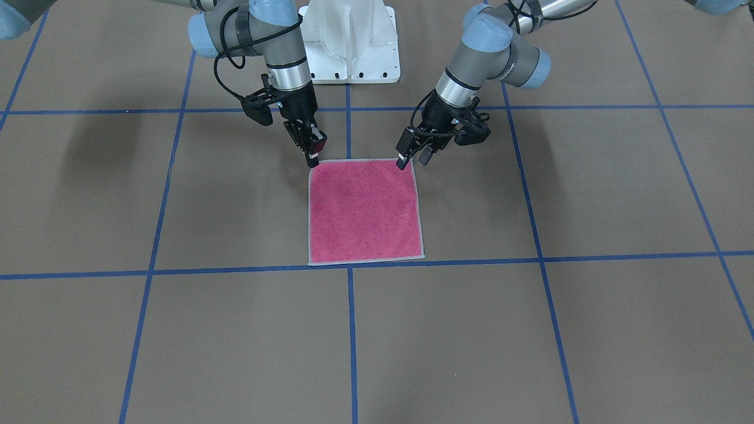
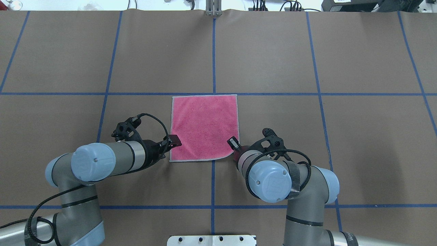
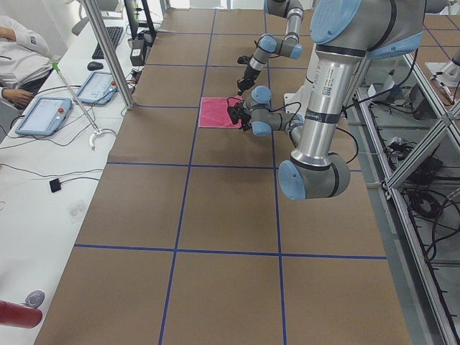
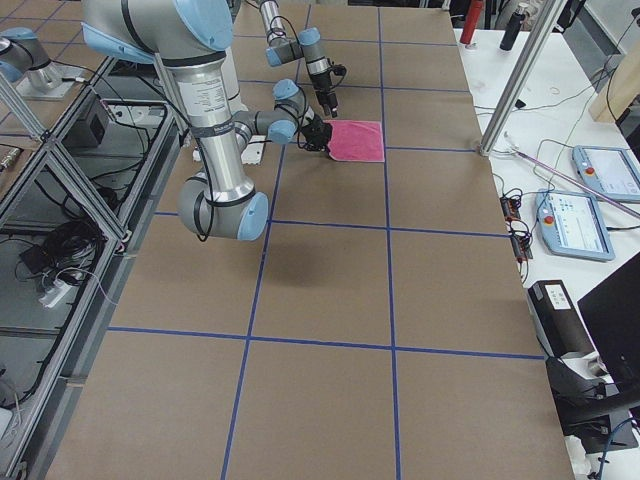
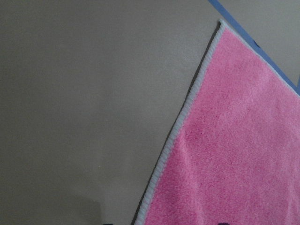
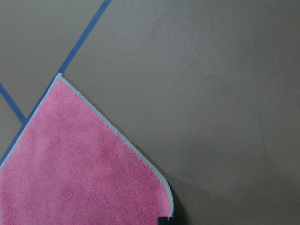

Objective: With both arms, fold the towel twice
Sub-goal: 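Lower the left gripper onto the near corner while the right gripper holds its corner, then grip the two near corners of the towel with both grippers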

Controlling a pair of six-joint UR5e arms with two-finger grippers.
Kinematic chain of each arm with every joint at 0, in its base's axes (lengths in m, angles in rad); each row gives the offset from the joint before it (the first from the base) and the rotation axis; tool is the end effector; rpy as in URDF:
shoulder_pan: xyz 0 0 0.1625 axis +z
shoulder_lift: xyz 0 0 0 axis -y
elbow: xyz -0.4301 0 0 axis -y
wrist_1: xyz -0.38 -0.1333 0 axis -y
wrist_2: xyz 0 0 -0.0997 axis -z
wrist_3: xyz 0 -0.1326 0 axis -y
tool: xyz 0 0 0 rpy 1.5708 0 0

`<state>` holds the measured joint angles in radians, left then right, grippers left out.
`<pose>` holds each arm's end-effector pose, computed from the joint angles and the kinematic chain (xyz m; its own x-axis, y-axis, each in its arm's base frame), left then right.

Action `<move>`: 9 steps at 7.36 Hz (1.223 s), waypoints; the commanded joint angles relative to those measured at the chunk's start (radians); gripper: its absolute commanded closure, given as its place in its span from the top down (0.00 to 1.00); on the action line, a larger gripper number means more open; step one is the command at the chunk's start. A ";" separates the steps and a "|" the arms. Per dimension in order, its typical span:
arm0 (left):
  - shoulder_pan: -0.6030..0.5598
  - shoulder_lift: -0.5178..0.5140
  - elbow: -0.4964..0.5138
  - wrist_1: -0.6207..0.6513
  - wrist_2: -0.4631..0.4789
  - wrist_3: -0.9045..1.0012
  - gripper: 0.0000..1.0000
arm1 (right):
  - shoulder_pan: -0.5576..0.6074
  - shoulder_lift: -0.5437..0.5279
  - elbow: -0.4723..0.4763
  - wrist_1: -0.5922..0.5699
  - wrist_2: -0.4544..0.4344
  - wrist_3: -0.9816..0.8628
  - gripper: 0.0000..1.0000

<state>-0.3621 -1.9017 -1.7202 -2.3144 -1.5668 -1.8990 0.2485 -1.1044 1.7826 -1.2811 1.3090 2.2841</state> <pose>0.5467 -0.3502 0.3450 0.1856 -0.4150 -0.8907 0.4411 0.8452 -0.3019 -0.5901 -0.3227 0.2988 0.1250 0.6838 0.7189 -0.6955 0.5771 -0.4280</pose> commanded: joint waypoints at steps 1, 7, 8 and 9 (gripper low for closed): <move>0.000 -0.017 0.020 0.001 0.002 0.000 0.80 | 0.000 -0.002 0.001 0.000 0.000 0.000 0.00; 0.034 -0.023 0.021 0.009 0.008 0.001 0.80 | 0.002 -0.003 0.001 0.000 0.000 0.000 0.00; 0.034 -0.030 0.021 0.012 0.008 0.001 0.80 | 0.002 -0.003 0.001 0.000 0.000 0.000 0.00; 0.034 -0.033 0.021 0.013 0.011 0.000 0.80 | 0.002 -0.003 0.001 0.000 0.000 0.000 0.00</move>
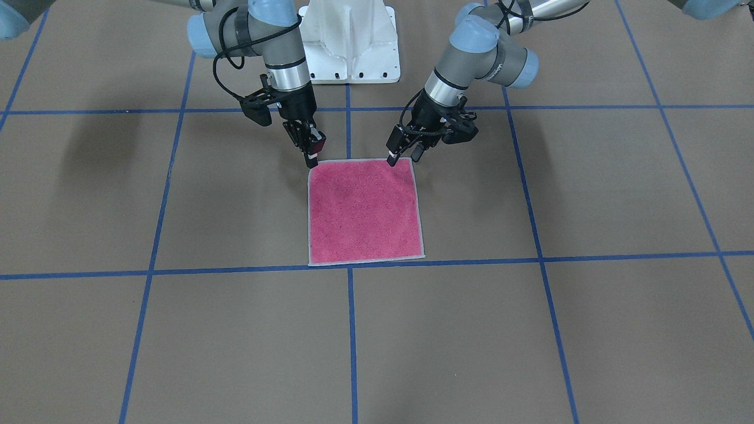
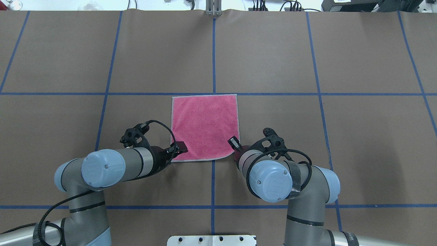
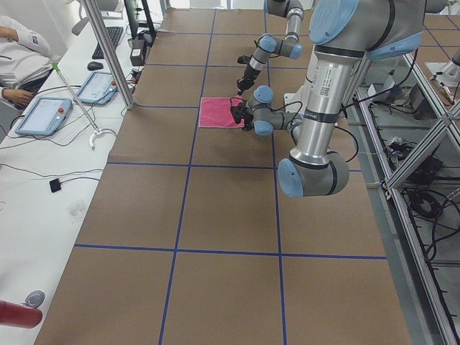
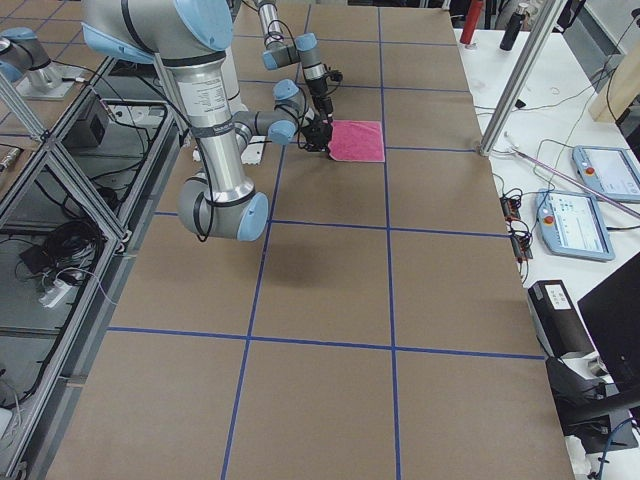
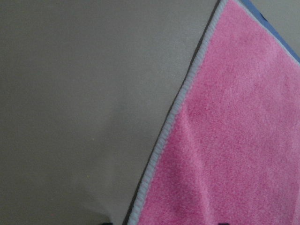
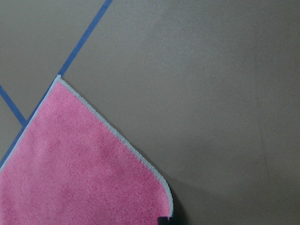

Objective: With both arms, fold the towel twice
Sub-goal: 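Grip the two near corners of the towel with both grippers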

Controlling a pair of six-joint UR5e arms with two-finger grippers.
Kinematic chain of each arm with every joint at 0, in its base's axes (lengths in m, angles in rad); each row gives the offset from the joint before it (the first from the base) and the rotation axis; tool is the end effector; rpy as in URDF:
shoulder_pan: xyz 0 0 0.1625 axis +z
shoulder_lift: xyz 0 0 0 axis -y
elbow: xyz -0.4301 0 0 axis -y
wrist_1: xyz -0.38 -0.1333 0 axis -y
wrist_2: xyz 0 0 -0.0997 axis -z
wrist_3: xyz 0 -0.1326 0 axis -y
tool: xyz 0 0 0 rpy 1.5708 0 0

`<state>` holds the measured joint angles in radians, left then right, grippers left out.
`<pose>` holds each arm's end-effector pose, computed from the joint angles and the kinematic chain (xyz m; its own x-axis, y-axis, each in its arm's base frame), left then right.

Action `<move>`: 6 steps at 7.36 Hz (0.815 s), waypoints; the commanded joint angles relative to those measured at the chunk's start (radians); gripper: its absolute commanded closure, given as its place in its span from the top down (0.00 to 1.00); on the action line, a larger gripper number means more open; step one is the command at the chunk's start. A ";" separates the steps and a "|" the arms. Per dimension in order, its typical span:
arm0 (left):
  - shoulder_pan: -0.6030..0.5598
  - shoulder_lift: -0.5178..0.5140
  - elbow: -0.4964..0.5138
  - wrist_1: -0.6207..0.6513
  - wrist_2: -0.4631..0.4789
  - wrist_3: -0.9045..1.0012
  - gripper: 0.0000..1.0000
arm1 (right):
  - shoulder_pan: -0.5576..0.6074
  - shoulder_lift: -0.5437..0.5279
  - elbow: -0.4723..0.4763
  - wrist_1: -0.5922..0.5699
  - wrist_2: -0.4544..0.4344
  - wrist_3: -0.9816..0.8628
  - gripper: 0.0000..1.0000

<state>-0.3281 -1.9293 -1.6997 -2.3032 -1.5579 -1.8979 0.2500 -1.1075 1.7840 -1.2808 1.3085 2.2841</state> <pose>0.5675 -0.3358 0.3393 0.2010 -0.4078 -0.8907 0.4206 0.8571 -0.2975 -0.5888 -0.3234 0.3001 0.1247 0.6841 0.7187 -0.6973 0.5757 -0.4270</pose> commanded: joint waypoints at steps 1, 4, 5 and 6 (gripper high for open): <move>0.003 -0.010 0.003 0.002 0.039 -0.001 0.80 | 0.000 0.000 0.000 0.000 0.000 0.000 0.00; 0.003 -0.011 -0.001 0.001 0.041 -0.001 0.80 | 0.000 -0.002 0.000 0.000 0.000 0.000 0.00; 0.003 -0.013 -0.009 -0.002 0.039 -0.001 0.80 | 0.000 -0.002 0.000 0.000 0.000 0.000 0.00; 0.003 -0.013 -0.011 -0.010 0.036 -0.001 0.80 | 0.000 -0.002 0.000 0.000 -0.006 0.000 0.00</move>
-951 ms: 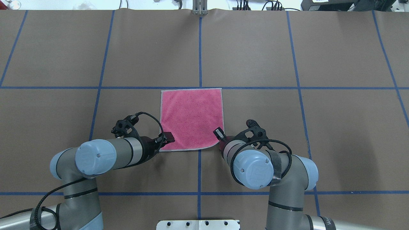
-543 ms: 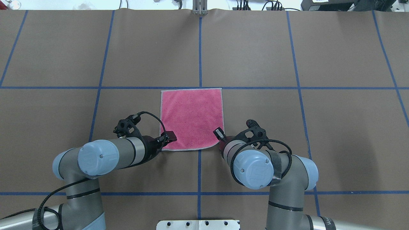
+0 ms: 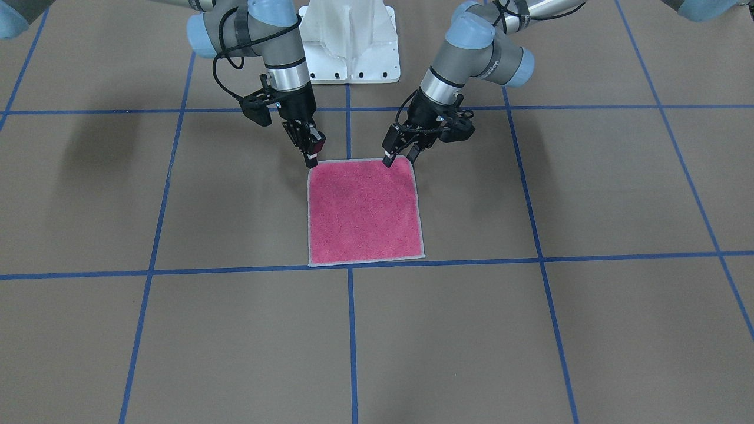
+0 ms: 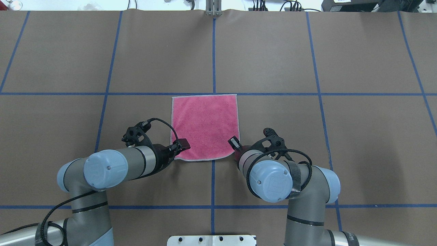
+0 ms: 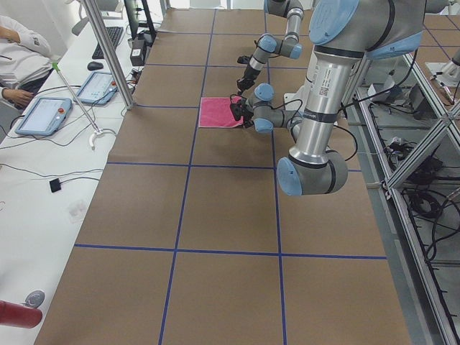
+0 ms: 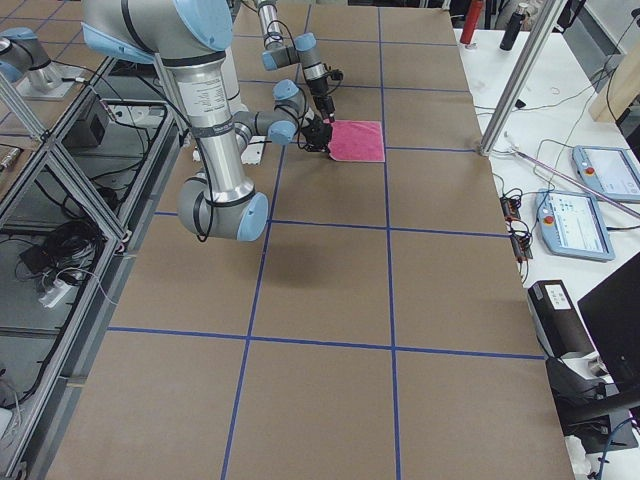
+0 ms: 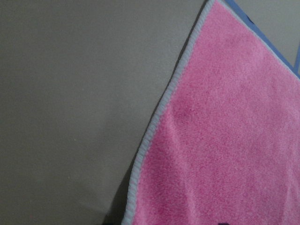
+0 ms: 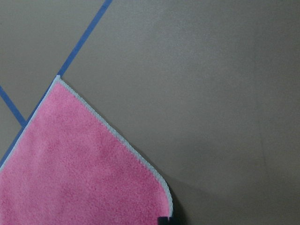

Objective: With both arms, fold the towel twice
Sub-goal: 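Grip the two near corners of the towel with both grippers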

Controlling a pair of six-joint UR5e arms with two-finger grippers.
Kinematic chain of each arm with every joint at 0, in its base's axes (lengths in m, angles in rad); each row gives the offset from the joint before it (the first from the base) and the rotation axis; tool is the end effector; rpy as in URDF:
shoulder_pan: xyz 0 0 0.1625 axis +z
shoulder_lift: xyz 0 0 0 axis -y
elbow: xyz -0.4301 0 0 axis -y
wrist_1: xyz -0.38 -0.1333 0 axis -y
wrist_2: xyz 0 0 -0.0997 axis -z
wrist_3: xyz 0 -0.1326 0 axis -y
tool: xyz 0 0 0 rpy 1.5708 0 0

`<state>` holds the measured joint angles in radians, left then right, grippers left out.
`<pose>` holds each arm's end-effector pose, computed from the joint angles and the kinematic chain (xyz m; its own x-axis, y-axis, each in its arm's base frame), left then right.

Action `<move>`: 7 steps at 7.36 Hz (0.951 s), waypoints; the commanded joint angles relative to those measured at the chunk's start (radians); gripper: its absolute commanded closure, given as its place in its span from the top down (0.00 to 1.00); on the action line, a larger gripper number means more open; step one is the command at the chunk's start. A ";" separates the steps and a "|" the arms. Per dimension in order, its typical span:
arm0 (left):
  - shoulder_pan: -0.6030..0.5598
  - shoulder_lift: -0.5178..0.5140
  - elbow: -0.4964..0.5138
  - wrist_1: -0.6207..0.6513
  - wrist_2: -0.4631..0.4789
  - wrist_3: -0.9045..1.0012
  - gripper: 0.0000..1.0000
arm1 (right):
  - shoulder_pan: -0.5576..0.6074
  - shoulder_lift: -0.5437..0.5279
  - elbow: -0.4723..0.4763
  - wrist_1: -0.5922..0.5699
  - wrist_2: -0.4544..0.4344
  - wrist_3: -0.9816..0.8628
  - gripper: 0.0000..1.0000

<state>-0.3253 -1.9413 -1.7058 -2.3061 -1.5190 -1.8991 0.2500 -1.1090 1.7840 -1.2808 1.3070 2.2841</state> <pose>0.5671 -0.3392 0.3280 0.1728 -0.3981 -0.9009 0.4451 0.8475 -0.2892 -0.5886 -0.3235 0.3010 0.1250 0.6839 0.7188 -0.6987 0.5751 -0.4256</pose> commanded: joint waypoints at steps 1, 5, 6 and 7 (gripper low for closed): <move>-0.001 -0.008 -0.006 -0.012 -0.004 0.000 0.80 | 0.000 0.000 0.000 0.000 -0.005 0.000 0.00; 0.002 -0.021 0.009 -0.003 -0.001 0.000 0.80 | 0.000 0.000 0.000 0.000 -0.006 0.000 0.00; 0.005 -0.021 0.012 0.005 0.000 0.000 0.80 | 0.000 0.000 0.000 0.000 -0.006 0.000 0.00; 0.005 -0.030 0.024 0.005 0.000 0.000 0.80 | 0.000 0.000 0.000 0.000 -0.006 0.000 0.00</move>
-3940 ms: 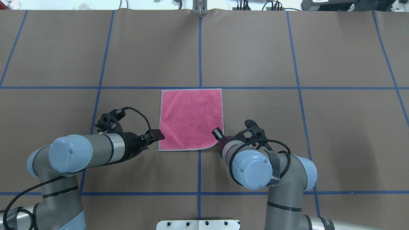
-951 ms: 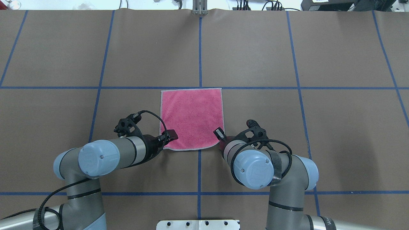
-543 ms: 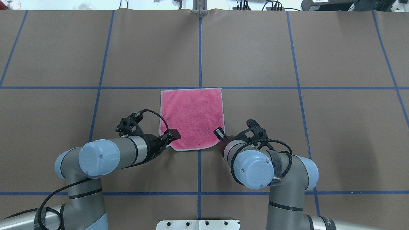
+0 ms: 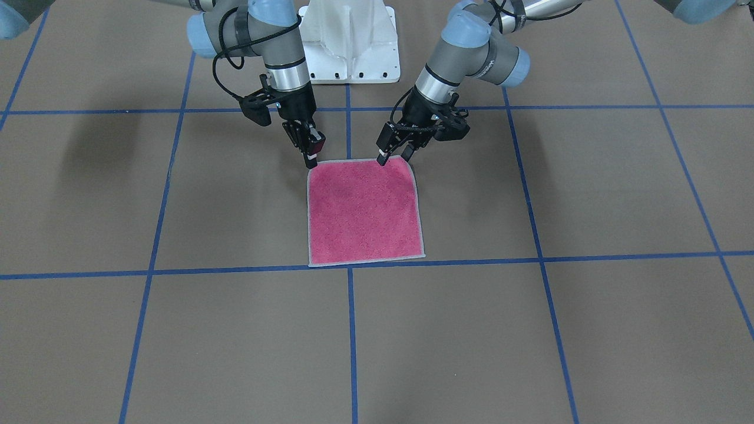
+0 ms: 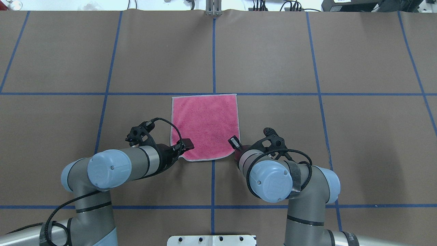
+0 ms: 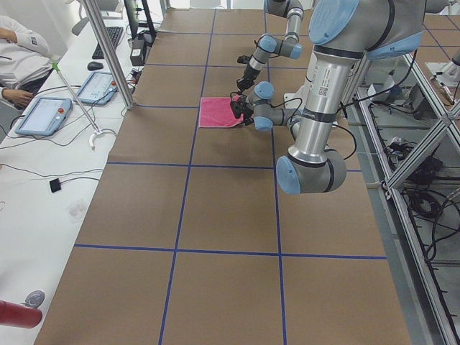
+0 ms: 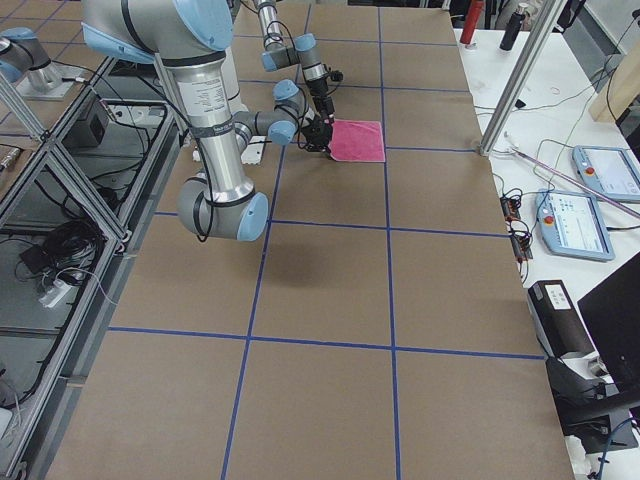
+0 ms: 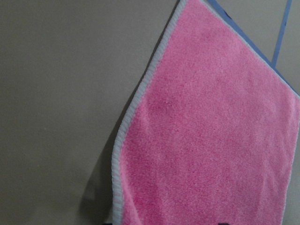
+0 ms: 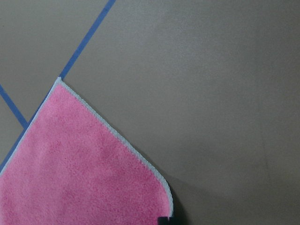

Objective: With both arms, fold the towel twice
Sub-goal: 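Grip the two near corners of the towel with both grippers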

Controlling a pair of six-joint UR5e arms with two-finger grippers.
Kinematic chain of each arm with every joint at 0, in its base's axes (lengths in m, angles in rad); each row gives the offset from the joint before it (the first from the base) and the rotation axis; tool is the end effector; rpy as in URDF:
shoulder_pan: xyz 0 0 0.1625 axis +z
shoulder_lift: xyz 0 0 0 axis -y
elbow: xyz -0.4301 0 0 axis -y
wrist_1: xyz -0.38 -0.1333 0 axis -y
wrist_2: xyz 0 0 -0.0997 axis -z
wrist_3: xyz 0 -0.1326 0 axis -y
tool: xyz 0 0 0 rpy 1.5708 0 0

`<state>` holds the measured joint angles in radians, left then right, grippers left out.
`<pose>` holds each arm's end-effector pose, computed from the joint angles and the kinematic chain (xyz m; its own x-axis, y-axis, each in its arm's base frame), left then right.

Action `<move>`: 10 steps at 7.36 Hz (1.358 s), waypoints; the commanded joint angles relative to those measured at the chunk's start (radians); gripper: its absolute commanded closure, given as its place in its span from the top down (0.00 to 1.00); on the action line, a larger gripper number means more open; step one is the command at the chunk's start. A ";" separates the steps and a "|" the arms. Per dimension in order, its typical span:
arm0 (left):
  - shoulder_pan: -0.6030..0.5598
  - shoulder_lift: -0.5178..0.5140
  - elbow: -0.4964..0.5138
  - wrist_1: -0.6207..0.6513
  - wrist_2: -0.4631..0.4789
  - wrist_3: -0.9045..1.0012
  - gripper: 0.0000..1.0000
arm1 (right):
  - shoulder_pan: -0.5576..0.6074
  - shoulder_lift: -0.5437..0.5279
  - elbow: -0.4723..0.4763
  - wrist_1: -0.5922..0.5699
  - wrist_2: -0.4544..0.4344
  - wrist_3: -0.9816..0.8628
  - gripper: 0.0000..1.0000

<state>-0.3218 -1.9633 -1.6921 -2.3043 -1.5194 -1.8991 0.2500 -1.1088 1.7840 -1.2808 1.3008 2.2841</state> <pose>0.5749 -0.3394 0.3207 0.1687 -0.3957 -0.9028 0.4400 0.8498 -0.2903 -0.5882 -0.3243 0.3008 0.1220 0.6820 0.7211 -0.7019 0.5730 -0.4231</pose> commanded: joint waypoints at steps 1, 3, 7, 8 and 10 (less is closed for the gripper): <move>0.001 -0.031 0.034 0.003 0.001 0.000 0.80 | 0.000 -0.002 0.000 0.000 -0.002 0.000 0.00; 0.000 -0.063 0.051 0.003 0.001 0.000 0.80 | 0.000 -0.002 0.000 0.000 -0.002 0.000 0.00; -0.020 -0.048 0.040 0.000 -0.007 0.017 0.81 | 0.000 -0.005 0.002 0.000 -0.011 0.000 0.00; -0.022 -0.031 0.028 0.000 -0.008 0.017 0.81 | -0.002 -0.005 0.002 0.000 -0.011 0.000 0.00; -0.020 0.004 0.003 0.000 -0.021 0.018 0.80 | -0.002 -0.005 0.000 0.000 -0.011 0.000 0.00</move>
<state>-0.3419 -1.9798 -1.6742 -2.3040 -1.5301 -1.8813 0.2488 -1.1136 1.7853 -1.2809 1.2903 2.2841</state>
